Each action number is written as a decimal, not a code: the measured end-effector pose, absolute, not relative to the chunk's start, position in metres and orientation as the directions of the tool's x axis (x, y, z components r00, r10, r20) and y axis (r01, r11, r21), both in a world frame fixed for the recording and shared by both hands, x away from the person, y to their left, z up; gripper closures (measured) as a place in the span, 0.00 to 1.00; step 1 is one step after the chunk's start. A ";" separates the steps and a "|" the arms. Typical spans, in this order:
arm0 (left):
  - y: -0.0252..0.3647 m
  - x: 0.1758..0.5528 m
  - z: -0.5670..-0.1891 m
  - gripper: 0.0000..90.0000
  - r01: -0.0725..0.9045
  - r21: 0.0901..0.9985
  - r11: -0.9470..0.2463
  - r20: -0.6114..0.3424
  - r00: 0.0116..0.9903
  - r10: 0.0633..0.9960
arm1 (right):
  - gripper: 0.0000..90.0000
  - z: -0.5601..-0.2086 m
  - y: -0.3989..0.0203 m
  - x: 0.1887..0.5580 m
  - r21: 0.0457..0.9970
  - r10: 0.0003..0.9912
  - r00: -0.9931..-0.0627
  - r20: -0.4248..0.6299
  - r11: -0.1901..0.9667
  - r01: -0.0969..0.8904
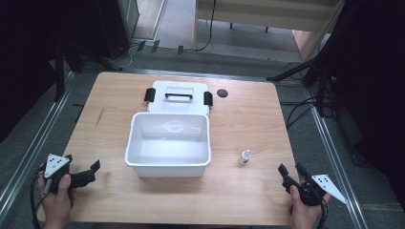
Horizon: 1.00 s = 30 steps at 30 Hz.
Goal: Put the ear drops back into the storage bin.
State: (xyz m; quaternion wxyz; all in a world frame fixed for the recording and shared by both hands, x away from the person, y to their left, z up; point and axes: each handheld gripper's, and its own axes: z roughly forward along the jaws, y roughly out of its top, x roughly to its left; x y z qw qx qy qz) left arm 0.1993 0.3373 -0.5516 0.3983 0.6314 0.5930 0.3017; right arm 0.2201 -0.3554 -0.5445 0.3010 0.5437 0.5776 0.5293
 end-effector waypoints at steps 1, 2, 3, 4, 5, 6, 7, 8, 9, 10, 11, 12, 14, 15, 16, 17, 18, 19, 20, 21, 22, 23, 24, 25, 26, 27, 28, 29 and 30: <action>0.337 0.200 -0.552 0.00 0.510 0.860 0.021 -0.090 0.112 0.990 | 0.28 -0.544 -0.355 0.220 0.938 0.947 -0.229 0.226 -0.148 0.313; 0.337 0.200 -0.552 0.00 0.510 0.860 0.021 -0.090 0.112 0.990 | 0.28 -0.545 -0.354 0.220 0.937 0.948 -0.226 0.224 -0.146 0.318; 0.337 0.200 -0.552 0.00 0.512 0.859 0.021 -0.091 0.112 0.990 | 0.28 -0.545 -0.354 0.220 0.937 0.948 -0.226 0.224 -0.146 0.318; 0.337 0.200 -0.552 0.00 0.514 0.858 0.023 -0.092 0.110 0.990 | 0.28 -0.545 -0.354 0.220 0.937 0.949 -0.225 0.221 -0.143 0.319; 0.338 0.200 -0.552 0.00 0.514 0.857 0.023 -0.094 0.111 0.989 | 0.29 -0.544 -0.353 0.220 0.938 0.952 -0.220 0.214 -0.137 0.320; 0.338 0.200 -0.552 0.00 0.508 0.861 0.033 -0.102 0.109 0.989 | 0.29 -0.544 -0.353 0.220 0.937 0.952 -0.219 0.213 -0.136 0.321; 0.338 0.200 -0.552 0.00 0.508 0.861 0.033 -0.102 0.109 0.989 | 0.29 -0.544 -0.353 0.220 0.937 0.952 -0.219 0.212 -0.135 0.324; 0.338 0.200 -0.552 0.00 0.510 0.859 0.037 -0.106 0.108 0.988 | 0.29 -0.544 -0.353 0.220 0.937 0.952 -0.219 0.212 -0.135 0.324; 0.338 0.199 -0.552 0.00 0.508 0.860 0.039 -0.108 0.107 0.988 | 0.29 -0.543 -0.354 0.220 0.933 0.953 -0.208 0.222 -0.146 0.327; 0.339 0.199 -0.552 0.00 0.507 0.861 0.037 -0.106 0.108 0.989 | 0.29 -0.543 -0.354 0.220 0.931 0.952 -0.205 0.228 -0.152 0.332; 0.339 0.199 -0.552 0.00 0.507 0.861 0.037 -0.106 0.108 0.989 | 0.29 -0.543 -0.354 0.220 0.931 0.952 -0.205 0.228 -0.152 0.332; 0.339 0.199 -0.552 0.00 0.507 0.861 0.037 -0.105 0.108 0.989 | 0.29 -0.543 -0.354 0.220 0.928 0.953 -0.202 0.227 -0.149 0.341; 0.339 0.199 -0.552 0.00 0.509 0.860 0.037 -0.107 0.110 0.988 | 0.29 -0.542 -0.354 0.221 0.925 0.957 -0.199 0.212 -0.131 0.356; 0.339 0.199 -0.552 0.00 0.509 0.860 0.038 -0.109 0.111 0.988 | 0.29 -0.541 -0.352 0.223 0.918 0.962 -0.202 0.182 -0.092 0.387; 0.339 0.199 -0.552 0.00 0.509 0.860 0.037 -0.109 0.111 0.988 | 0.29 -0.541 -0.352 0.223 0.918 0.962 -0.202 0.182 -0.092 0.387; 0.339 0.199 -0.552 0.00 0.508 0.860 0.037 -0.108 0.112 0.988 | 0.29 -0.540 -0.351 0.226 0.904 0.967 -0.213 0.140 -0.037 0.426; 0.339 0.199 -0.552 0.00 0.506 0.862 0.037 -0.107 0.110 0.988 | 0.29 -0.540 -0.350 0.227 0.897 0.969 -0.215 0.123 -0.015 0.442; 0.339 0.199 -0.552 0.00 0.506 0.862 0.037 -0.107 0.110 0.988 | 0.29 -0.540 -0.350 0.227 0.897 0.969 -0.215 0.123 -0.015 0.442; 0.339 0.199 -0.552 0.00 0.506 0.862 0.036 -0.106 0.110 0.988 | 0.29 -0.538 -0.349 0.229 0.885 0.969 -0.230 0.090 0.028 0.464; 0.339 0.199 -0.552 0.00 0.505 0.862 0.037 -0.106 0.109 0.988 | 0.29 -0.533 -0.347 0.234 0.855 0.964 -0.260 0.057 0.088 0.512; 0.339 0.199 -0.552 0.00 0.505 0.862 0.037 -0.106 0.109 0.988 | 0.29 -0.533 -0.347 0.234 0.855 0.964 -0.260 0.057 0.088 0.512; 0.339 0.199 -0.552 0.00 0.506 0.862 0.035 -0.104 0.110 0.988 | 0.28 -0.525 -0.344 0.238 0.822 0.955 -0.296 0.007 0.163 0.546; 0.339 0.199 -0.552 0.00 0.504 0.863 0.033 -0.102 0.111 0.989 | 0.28 -0.521 -0.343 0.240 0.797 0.950 -0.313 -0.022 0.206 0.567; 0.338 0.199 -0.552 0.00 0.504 0.863 0.034 -0.103 0.110 0.989 | 0.26 -0.517 -0.341 0.244 0.772 0.947 -0.319 -0.043 0.235 0.591; 0.338 0.199 -0.552 0.00 0.504 0.863 0.034 -0.103 0.110 0.989 | 0.26 -0.513 -0.340 0.247 0.748 0.941 -0.334 -0.055 0.261 0.610; 0.338 0.199 -0.552 0.00 0.504 0.863 0.032 -0.102 0.111 0.989 | 0.26 -0.509 -0.339 0.250 0.728 0.931 -0.357 -0.072 0.294 0.619; 0.338 0.199 -0.552 0.00 0.504 0.863 0.032 -0.102 0.111 0.989 | 0.26 -0.505 -0.337 0.253 0.701 0.925 -0.371 -0.086 0.320 0.637; 0.338 0.199 -0.552 0.00 0.504 0.863 0.032 -0.102 0.111 0.989 | 0.26 -0.505 -0.337 0.253 0.701 0.925 -0.371 -0.086 0.320 0.637; 0.338 0.199 -0.552 0.00 0.503 0.863 0.033 -0.102 0.111 0.989 | 0.23 -0.499 -0.333 0.260 0.647 0.903 -0.416 -0.109 0.382 0.660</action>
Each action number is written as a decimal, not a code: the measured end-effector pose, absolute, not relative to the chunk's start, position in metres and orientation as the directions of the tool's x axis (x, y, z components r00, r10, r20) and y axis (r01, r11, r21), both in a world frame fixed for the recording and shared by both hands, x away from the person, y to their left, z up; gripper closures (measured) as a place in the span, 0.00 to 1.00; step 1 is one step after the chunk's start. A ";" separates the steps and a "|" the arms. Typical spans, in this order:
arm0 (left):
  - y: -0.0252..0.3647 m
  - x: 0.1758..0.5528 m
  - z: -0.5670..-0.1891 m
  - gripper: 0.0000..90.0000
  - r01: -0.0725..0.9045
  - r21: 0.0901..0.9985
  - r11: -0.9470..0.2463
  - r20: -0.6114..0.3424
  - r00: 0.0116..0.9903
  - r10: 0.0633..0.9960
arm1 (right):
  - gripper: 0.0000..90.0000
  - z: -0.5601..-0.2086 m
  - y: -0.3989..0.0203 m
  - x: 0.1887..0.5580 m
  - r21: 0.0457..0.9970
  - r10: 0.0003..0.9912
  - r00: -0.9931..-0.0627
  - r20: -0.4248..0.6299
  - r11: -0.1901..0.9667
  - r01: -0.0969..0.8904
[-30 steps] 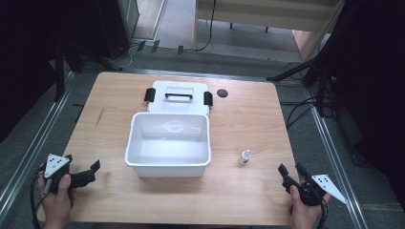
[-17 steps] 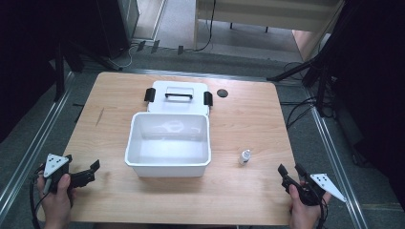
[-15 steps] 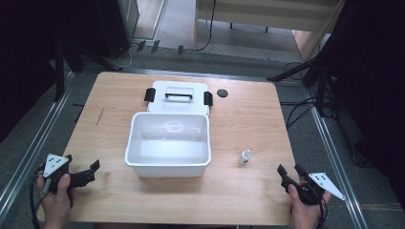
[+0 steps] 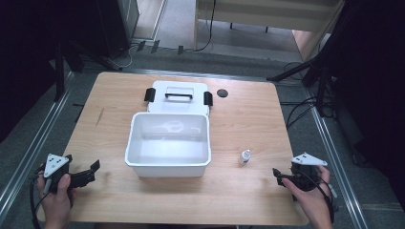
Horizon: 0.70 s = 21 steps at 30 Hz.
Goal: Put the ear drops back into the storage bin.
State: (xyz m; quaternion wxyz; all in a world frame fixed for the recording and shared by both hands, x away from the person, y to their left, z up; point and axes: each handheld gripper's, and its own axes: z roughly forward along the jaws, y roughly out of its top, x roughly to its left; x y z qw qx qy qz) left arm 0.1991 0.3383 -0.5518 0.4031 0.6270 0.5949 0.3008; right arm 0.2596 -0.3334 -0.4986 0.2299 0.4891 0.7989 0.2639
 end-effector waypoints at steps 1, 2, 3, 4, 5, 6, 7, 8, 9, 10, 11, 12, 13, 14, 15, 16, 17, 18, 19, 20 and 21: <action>0.339 0.199 -0.552 0.00 0.504 0.863 0.033 -0.103 0.113 0.988 | 0.23 -0.495 -0.331 0.262 0.614 0.887 -0.444 -0.127 0.422 0.667; 0.339 0.199 -0.552 0.00 0.504 0.863 0.033 -0.103 0.113 0.988 | 0.23 -0.495 -0.331 0.262 0.614 0.887 -0.444 -0.127 0.422 0.667; 0.339 0.199 -0.552 0.00 0.504 0.863 0.033 -0.104 0.113 0.988 | 0.20 -0.489 -0.327 0.269 0.534 0.853 -0.500 -0.149 0.496 0.685; 0.339 0.199 -0.552 0.00 0.504 0.863 0.033 -0.104 0.113 0.988 | 0.20 -0.486 -0.324 0.272 0.498 0.831 -0.531 -0.163 0.534 0.683; 0.339 0.199 -0.552 0.00 0.505 0.862 0.033 -0.105 0.113 0.988 | 0.20 -0.483 -0.321 0.275 0.456 0.817 -0.553 -0.163 0.559 0.693; 0.339 0.199 -0.552 0.00 0.505 0.862 0.033 -0.105 0.113 0.988 | 0.20 -0.483 -0.321 0.275 0.456 0.817 -0.553 -0.163 0.559 0.693; 0.339 0.199 -0.552 0.00 0.504 0.863 0.033 -0.103 0.113 0.988 | 0.19 -0.478 -0.316 0.281 0.381 0.784 -0.595 -0.179 0.613 0.692; 0.339 0.199 -0.552 0.00 0.504 0.863 0.032 -0.103 0.113 0.988 | 0.19 -0.476 -0.313 0.284 0.352 0.769 -0.613 -0.181 0.633 0.690; 0.339 0.199 -0.552 0.00 0.504 0.863 0.032 -0.103 0.113 0.988 | 0.19 -0.473 -0.310 0.287 0.309 0.746 -0.640 -0.185 0.662 0.683; 0.339 0.199 -0.552 0.00 0.504 0.863 0.031 -0.102 0.113 0.988 | 0.19 -0.473 -0.310 0.287 0.309 0.746 -0.640 -0.185 0.662 0.683; 0.339 0.199 -0.552 0.00 0.505 0.863 0.031 -0.102 0.113 0.988 | 0.20 -0.468 -0.301 0.292 0.234 0.689 -0.694 -0.209 0.724 0.649; 0.338 0.199 -0.552 0.00 0.504 0.863 0.032 -0.103 0.113 0.988 | 0.20 -0.468 -0.301 0.292 0.234 0.689 -0.694 -0.209 0.724 0.649; 0.338 0.199 -0.552 0.00 0.504 0.863 0.033 -0.104 0.113 0.988 | 0.23 -0.465 -0.297 0.294 0.215 0.667 -0.713 -0.216 0.745 0.632; 0.338 0.199 -0.552 0.00 0.504 0.863 0.033 -0.104 0.113 0.988 | 0.26 -0.462 -0.293 0.295 0.202 0.644 -0.731 -0.225 0.765 0.611; 0.339 0.199 -0.552 0.00 0.503 0.863 0.033 -0.106 0.116 0.988 | 0.28 -0.457 -0.285 0.298 0.193 0.607 -0.767 -0.210 0.794 0.576; 0.339 0.199 -0.552 0.00 0.503 0.863 0.033 -0.106 0.116 0.988 | 0.28 -0.457 -0.285 0.298 0.193 0.607 -0.767 -0.210 0.794 0.576; 0.339 0.199 -0.552 0.00 0.504 0.863 0.035 -0.108 0.117 0.987 | 0.30 -0.453 -0.277 0.301 0.186 0.586 -0.786 -0.197 0.810 0.557; 0.339 0.199 -0.552 0.00 0.505 0.863 0.034 -0.109 0.120 0.987 | 0.31 -0.453 -0.274 0.302 0.181 0.583 -0.788 -0.198 0.812 0.556; 0.339 0.199 -0.552 0.00 0.505 0.863 0.033 -0.109 0.120 0.987 | 0.33 -0.452 -0.271 0.305 0.180 0.574 -0.793 -0.203 0.818 0.546; 0.339 0.199 -0.552 0.00 0.505 0.863 0.033 -0.109 0.120 0.987 | 0.33 -0.452 -0.271 0.305 0.180 0.574 -0.793 -0.203 0.818 0.546; 0.339 0.199 -0.552 0.00 0.504 0.863 0.031 -0.106 0.120 0.987 | 0.35 -0.452 -0.268 0.307 0.181 0.575 -0.792 -0.206 0.817 0.547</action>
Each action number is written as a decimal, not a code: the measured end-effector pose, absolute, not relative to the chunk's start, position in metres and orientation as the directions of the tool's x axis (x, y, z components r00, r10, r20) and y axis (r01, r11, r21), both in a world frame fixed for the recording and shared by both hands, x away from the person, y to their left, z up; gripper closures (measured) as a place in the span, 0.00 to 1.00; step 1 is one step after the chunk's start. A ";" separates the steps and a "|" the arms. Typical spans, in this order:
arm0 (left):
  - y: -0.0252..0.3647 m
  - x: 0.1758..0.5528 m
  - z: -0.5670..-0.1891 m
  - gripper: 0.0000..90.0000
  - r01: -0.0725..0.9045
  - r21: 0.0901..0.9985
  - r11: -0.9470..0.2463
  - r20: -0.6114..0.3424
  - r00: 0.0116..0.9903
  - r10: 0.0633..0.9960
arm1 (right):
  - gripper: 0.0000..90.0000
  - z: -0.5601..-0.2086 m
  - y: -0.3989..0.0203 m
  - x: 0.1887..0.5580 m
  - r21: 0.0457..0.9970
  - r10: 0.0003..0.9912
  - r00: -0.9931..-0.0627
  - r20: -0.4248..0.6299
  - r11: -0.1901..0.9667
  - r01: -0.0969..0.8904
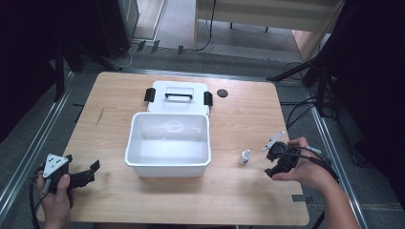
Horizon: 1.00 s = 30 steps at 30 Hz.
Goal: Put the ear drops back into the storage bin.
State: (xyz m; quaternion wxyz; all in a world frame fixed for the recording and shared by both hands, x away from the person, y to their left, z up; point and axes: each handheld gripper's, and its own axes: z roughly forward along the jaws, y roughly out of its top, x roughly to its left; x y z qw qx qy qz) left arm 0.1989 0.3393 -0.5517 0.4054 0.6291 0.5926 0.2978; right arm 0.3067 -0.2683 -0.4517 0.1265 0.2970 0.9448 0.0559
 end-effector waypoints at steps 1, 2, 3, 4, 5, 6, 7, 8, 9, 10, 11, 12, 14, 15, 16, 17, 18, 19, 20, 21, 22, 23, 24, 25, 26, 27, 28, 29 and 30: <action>0.339 0.199 -0.552 0.00 0.503 0.864 0.033 -0.108 0.119 0.987 | 0.40 -0.451 -0.264 0.311 0.185 0.576 -0.792 -0.202 0.817 0.547; 0.339 0.199 -0.552 0.00 0.503 0.864 0.033 -0.108 0.120 0.987 | 0.41 -0.451 -0.261 0.313 0.185 0.575 -0.793 -0.204 0.818 0.545; 0.339 0.199 -0.552 0.00 0.503 0.864 0.033 -0.108 0.121 0.987 | 0.43 -0.451 -0.259 0.314 0.183 0.568 -0.797 -0.204 0.822 0.539; 0.339 0.199 -0.552 0.00 0.503 0.864 0.033 -0.108 0.121 0.987 | 0.45 -0.451 -0.257 0.316 0.179 0.557 -0.804 -0.208 0.830 0.529; 0.339 0.199 -0.552 0.00 0.503 0.864 0.033 -0.108 0.121 0.987 | 0.45 -0.451 -0.257 0.316 0.179 0.557 -0.804 -0.208 0.830 0.529; 0.339 0.199 -0.552 0.00 0.503 0.863 0.033 -0.107 0.120 0.987 | 0.49 -0.450 -0.253 0.318 0.177 0.531 -0.820 -0.213 0.847 0.502; 0.338 0.199 -0.552 0.00 0.504 0.863 0.032 -0.107 0.121 0.987 | 0.51 -0.449 -0.251 0.318 0.177 0.517 -0.828 -0.216 0.855 0.488; 0.338 0.199 -0.552 0.00 0.504 0.863 0.032 -0.107 0.121 0.987 | 0.51 -0.449 -0.251 0.318 0.177 0.517 -0.828 -0.216 0.855 0.488; 0.338 0.199 -0.552 0.00 0.506 0.862 0.032 -0.107 0.121 0.987 | 0.52 -0.448 -0.250 0.319 0.181 0.498 -0.839 -0.218 0.866 0.466; 0.338 0.199 -0.552 0.00 0.506 0.862 0.032 -0.108 0.121 0.987 | 0.53 -0.447 -0.246 0.323 0.185 0.478 -0.855 -0.200 0.876 0.446; 0.338 0.199 -0.552 0.00 0.506 0.862 0.032 -0.108 0.121 0.987 | 0.54 -0.447 -0.245 0.324 0.186 0.474 -0.860 -0.190 0.877 0.442; 0.338 0.199 -0.552 0.00 0.506 0.862 0.032 -0.108 0.121 0.987 | 0.54 -0.447 -0.245 0.324 0.186 0.474 -0.860 -0.190 0.877 0.442; 0.339 0.199 -0.552 0.00 0.508 0.861 0.034 -0.111 0.123 0.986 | 0.58 -0.446 -0.238 0.331 0.173 0.445 -0.882 -0.154 0.891 0.419; 0.339 0.199 -0.552 0.00 0.508 0.861 0.034 -0.111 0.123 0.986 | 0.58 -0.445 -0.236 0.332 0.168 0.444 -0.884 -0.147 0.892 0.420; 0.339 0.199 -0.552 0.00 0.508 0.861 0.035 -0.113 0.123 0.986 | 0.60 -0.444 -0.233 0.334 0.158 0.439 -0.888 -0.140 0.895 0.417; 0.339 0.200 -0.552 0.00 0.509 0.860 0.034 -0.112 0.123 0.986 | 0.60 -0.444 -0.233 0.334 0.158 0.439 -0.888 -0.140 0.895 0.417; 0.339 0.200 -0.552 0.00 0.510 0.860 0.033 -0.111 0.122 0.986 | 0.62 -0.442 -0.228 0.337 0.151 0.430 -0.894 -0.129 0.899 0.410; 0.338 0.200 -0.552 0.00 0.509 0.860 0.031 -0.108 0.123 0.986 | 0.63 -0.441 -0.225 0.339 0.151 0.431 -0.894 -0.124 0.898 0.412; 0.338 0.200 -0.552 0.00 0.507 0.862 0.032 -0.108 0.122 0.987 | 0.63 -0.441 -0.223 0.340 0.152 0.428 -0.896 -0.119 0.899 0.410; 0.338 0.200 -0.552 0.00 0.507 0.862 0.032 -0.108 0.122 0.987 | 0.63 -0.441 -0.223 0.340 0.152 0.428 -0.896 -0.119 0.899 0.410; 0.338 0.200 -0.552 0.00 0.507 0.861 0.032 -0.109 0.122 0.987 | 0.64 -0.440 -0.220 0.342 0.150 0.425 -0.898 -0.116 0.901 0.408; 0.339 0.200 -0.552 0.00 0.509 0.860 0.032 -0.110 0.123 0.986 | 0.64 -0.439 -0.218 0.343 0.144 0.428 -0.897 -0.111 0.900 0.412; 0.339 0.200 -0.552 0.00 0.510 0.859 0.031 -0.109 0.124 0.986 | 0.63 -0.439 -0.213 0.346 0.132 0.429 -0.898 -0.101 0.900 0.415; 0.338 0.200 -0.552 0.00 0.512 0.859 0.029 -0.108 0.125 0.986 | 0.63 -0.439 -0.211 0.347 0.127 0.430 -0.898 -0.099 0.900 0.417; 0.338 0.200 -0.552 0.00 0.511 0.859 0.027 -0.106 0.126 0.986 | 0.64 -0.439 -0.210 0.348 0.122 0.430 -0.898 -0.099 0.900 0.418; 0.338 0.200 -0.552 0.00 0.509 0.860 0.027 -0.105 0.126 0.986 | 0.65 -0.439 -0.208 0.349 0.122 0.431 -0.898 -0.090 0.899 0.420; 0.338 0.200 -0.552 0.00 0.509 0.860 0.027 -0.106 0.127 0.986 | 0.66 -0.440 -0.206 0.350 0.121 0.433 -0.898 -0.082 0.898 0.422; 0.338 0.200 -0.552 0.00 0.511 0.859 0.027 -0.106 0.127 0.986 | 0.66 -0.441 -0.205 0.351 0.118 0.431 -0.899 -0.080 0.899 0.421; 0.338 0.200 -0.552 0.00 0.512 0.859 0.026 -0.106 0.127 0.986 | 0.66 -0.442 -0.204 0.352 0.113 0.424 -0.902 -0.081 0.903 0.415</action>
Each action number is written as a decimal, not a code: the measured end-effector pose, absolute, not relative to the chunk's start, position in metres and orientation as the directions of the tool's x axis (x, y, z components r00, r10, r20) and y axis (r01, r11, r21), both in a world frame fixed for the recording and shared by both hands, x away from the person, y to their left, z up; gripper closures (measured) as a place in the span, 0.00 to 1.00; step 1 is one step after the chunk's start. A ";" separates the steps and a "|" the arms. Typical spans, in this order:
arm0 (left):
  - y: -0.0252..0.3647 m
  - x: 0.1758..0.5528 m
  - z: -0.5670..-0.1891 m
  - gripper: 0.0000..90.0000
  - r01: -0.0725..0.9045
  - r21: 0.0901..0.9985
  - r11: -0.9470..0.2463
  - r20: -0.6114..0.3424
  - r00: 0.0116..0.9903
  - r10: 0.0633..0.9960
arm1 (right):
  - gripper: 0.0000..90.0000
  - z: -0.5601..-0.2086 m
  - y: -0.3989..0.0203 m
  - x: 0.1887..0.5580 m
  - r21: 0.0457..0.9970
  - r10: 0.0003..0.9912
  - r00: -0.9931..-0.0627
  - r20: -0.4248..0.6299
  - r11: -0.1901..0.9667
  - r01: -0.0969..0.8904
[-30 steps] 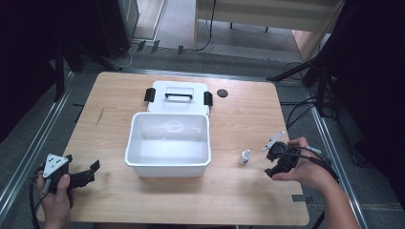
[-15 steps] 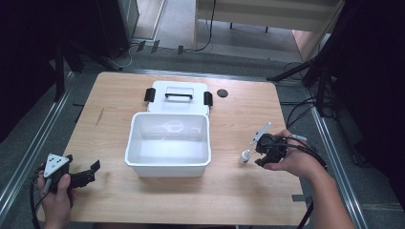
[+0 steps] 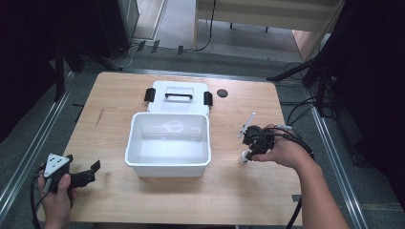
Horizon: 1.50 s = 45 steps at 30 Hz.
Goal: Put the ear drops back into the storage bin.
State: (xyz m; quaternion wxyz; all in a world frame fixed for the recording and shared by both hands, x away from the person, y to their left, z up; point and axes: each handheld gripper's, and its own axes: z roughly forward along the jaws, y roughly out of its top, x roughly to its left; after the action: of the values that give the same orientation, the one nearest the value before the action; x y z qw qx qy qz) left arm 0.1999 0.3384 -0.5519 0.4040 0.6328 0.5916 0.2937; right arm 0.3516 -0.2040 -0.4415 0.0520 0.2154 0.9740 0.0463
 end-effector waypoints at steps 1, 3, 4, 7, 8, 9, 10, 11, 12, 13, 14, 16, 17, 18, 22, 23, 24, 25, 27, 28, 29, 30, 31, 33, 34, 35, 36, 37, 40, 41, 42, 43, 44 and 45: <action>0.338 0.200 -0.552 0.00 0.511 0.859 0.026 -0.106 0.128 0.986 | 0.67 -0.442 -0.203 0.352 0.109 0.430 -0.899 -0.083 0.901 0.421; 0.338 0.200 -0.552 0.00 0.508 0.861 0.026 -0.104 0.127 0.986 | 0.67 -0.444 -0.201 0.354 0.106 0.424 -0.902 -0.082 0.904 0.415; 0.338 0.200 -0.552 0.00 0.509 0.860 0.022 -0.102 0.129 0.986 | 0.66 -0.444 -0.199 0.355 0.104 0.427 -0.900 -0.083 0.902 0.419; 0.338 0.200 -0.552 0.00 0.511 0.859 0.018 -0.098 0.130 0.987 | 0.67 -0.447 -0.197 0.356 0.096 0.421 -0.903 -0.081 0.905 0.414; 0.338 0.200 -0.552 0.00 0.511 0.859 0.017 -0.098 0.132 0.986 | 0.68 -0.449 -0.196 0.356 0.086 0.419 -0.905 -0.077 0.907 0.413; 0.338 0.200 -0.552 0.00 0.511 0.859 0.017 -0.098 0.132 0.986 | 0.68 -0.449 -0.196 0.356 0.086 0.419 -0.905 -0.077 0.907 0.413; 0.338 0.200 -0.552 0.00 0.511 0.859 0.019 -0.099 0.130 0.987 | 0.71 -0.451 -0.194 0.357 0.081 0.420 -0.905 -0.070 0.907 0.414; 0.338 0.200 -0.552 0.00 0.511 0.859 0.019 -0.099 0.130 0.987 | 0.71 -0.451 -0.194 0.357 0.081 0.420 -0.905 -0.070 0.907 0.414; 0.338 0.200 -0.552 0.00 0.510 0.860 0.019 -0.099 0.131 0.986 | 0.71 -0.451 -0.194 0.358 0.079 0.422 -0.904 -0.068 0.906 0.416; 0.338 0.200 -0.552 0.00 0.512 0.859 0.016 -0.096 0.131 0.987 | 0.73 -0.452 -0.194 0.359 0.081 0.429 -0.901 -0.063 0.902 0.424; 0.338 0.200 -0.552 0.00 0.512 0.859 0.015 -0.095 0.132 0.987 | 0.75 -0.453 -0.194 0.358 0.079 0.434 -0.899 -0.062 0.900 0.429; 0.338 0.200 -0.552 0.00 0.511 0.859 0.014 -0.095 0.133 0.987 | 0.76 -0.453 -0.194 0.359 0.077 0.437 -0.898 -0.058 0.899 0.432; 0.338 0.200 -0.552 0.00 0.511 0.859 0.014 -0.095 0.133 0.987 | 0.77 -0.453 -0.195 0.359 0.079 0.436 -0.898 -0.055 0.899 0.432; 0.338 0.200 -0.552 0.00 0.512 0.859 0.016 -0.096 0.132 0.987 | 0.78 -0.453 -0.195 0.359 0.082 0.438 -0.897 -0.053 0.898 0.433; 0.338 0.200 -0.552 0.00 0.511 0.859 0.014 -0.095 0.132 0.987 | 0.80 -0.452 -0.197 0.359 0.093 0.425 -0.904 -0.049 0.903 0.419; 0.338 0.200 -0.552 0.00 0.511 0.860 0.013 -0.094 0.133 0.987 | 0.80 -0.452 -0.197 0.358 0.094 0.420 -0.906 -0.051 0.905 0.414; 0.337 0.200 -0.552 0.00 0.510 0.860 0.015 -0.096 0.132 0.987 | 0.80 -0.452 -0.198 0.358 0.105 0.409 -0.911 -0.054 0.910 0.402; 0.337 0.199 -0.552 0.00 0.509 0.860 0.016 -0.096 0.130 0.987 | 0.80 -0.452 -0.198 0.358 0.105 0.409 -0.911 -0.054 0.910 0.402; 0.337 0.199 -0.552 0.00 0.510 0.860 0.015 -0.095 0.131 0.987 | 0.80 -0.452 -0.200 0.357 0.110 0.395 -0.917 -0.052 0.915 0.387; 0.337 0.199 -0.552 0.00 0.510 0.860 0.015 -0.095 0.131 0.987 | 0.80 -0.452 -0.200 0.357 0.110 0.395 -0.917 -0.052 0.915 0.387; 0.337 0.199 -0.552 0.00 0.509 0.861 0.015 -0.094 0.132 0.987 | 0.80 -0.452 -0.200 0.355 0.106 0.386 -0.921 -0.049 0.919 0.380; 0.337 0.200 -0.552 0.00 0.509 0.860 0.015 -0.095 0.131 0.987 | 0.80 -0.452 -0.200 0.355 0.108 0.376 -0.925 -0.048 0.923 0.369; 0.337 0.199 -0.552 0.00 0.509 0.860 0.014 -0.094 0.131 0.987 | 0.80 -0.452 -0.200 0.355 0.109 0.377 -0.925 -0.047 0.923 0.370; 0.337 0.199 -0.552 0.00 0.509 0.860 0.014 -0.094 0.131 0.987 | 0.80 -0.451 -0.200 0.354 0.108 0.370 -0.928 -0.046 0.925 0.364; 0.337 0.199 -0.552 0.00 0.509 0.860 0.014 -0.094 0.131 0.987 | 0.80 -0.451 -0.200 0.354 0.108 0.370 -0.928 -0.046 0.925 0.364; 0.337 0.200 -0.552 0.00 0.509 0.861 0.014 -0.094 0.131 0.987 | 0.80 -0.449 -0.199 0.353 0.107 0.367 -0.929 -0.046 0.927 0.361; 0.337 0.199 -0.552 0.00 0.509 0.861 0.015 -0.094 0.131 0.987 | 0.80 -0.446 -0.197 0.352 0.106 0.364 -0.930 -0.052 0.928 0.358; 0.337 0.199 -0.552 0.00 0.508 0.861 0.016 -0.095 0.130 0.987 | 0.80 -0.444 -0.196 0.352 0.109 0.360 -0.931 -0.054 0.929 0.353; 0.337 0.199 -0.552 0.00 0.509 0.861 0.015 -0.095 0.132 0.987 | 0.80 -0.437 -0.193 0.352 0.120 0.349 -0.936 -0.054 0.932 0.341; 0.337 0.199 -0.552 0.00 0.509 0.861 0.014 -0.095 0.132 0.987 | 0.80 -0.435 -0.192 0.352 0.121 0.345 -0.937 -0.055 0.934 0.337; 0.337 0.199 -0.552 0.00 0.509 0.861 0.014 -0.095 0.132 0.987 | 0.80 -0.433 -0.191 0.352 0.123 0.339 -0.939 -0.058 0.936 0.330; 0.337 0.199 -0.552 0.00 0.509 0.861 0.014 -0.095 0.132 0.987 | 0.80 -0.433 -0.191 0.352 0.123 0.339 -0.939 -0.058 0.936 0.330; 0.337 0.199 -0.552 0.00 0.509 0.861 0.016 -0.096 0.131 0.987 | 0.80 -0.428 -0.188 0.352 0.131 0.353 -0.934 -0.057 0.930 0.344; 0.337 0.199 -0.552 0.00 0.509 0.861 0.016 -0.096 0.131 0.987 | 0.80 -0.428 -0.188 0.352 0.131 0.353 -0.934 -0.057 0.930 0.344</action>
State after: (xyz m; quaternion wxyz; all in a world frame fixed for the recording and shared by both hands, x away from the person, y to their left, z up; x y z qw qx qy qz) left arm 0.1994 0.3371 -0.5518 0.4023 0.6353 0.5884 0.2971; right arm 0.3522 -0.1879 -0.4282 0.0397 0.1775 0.9815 0.0598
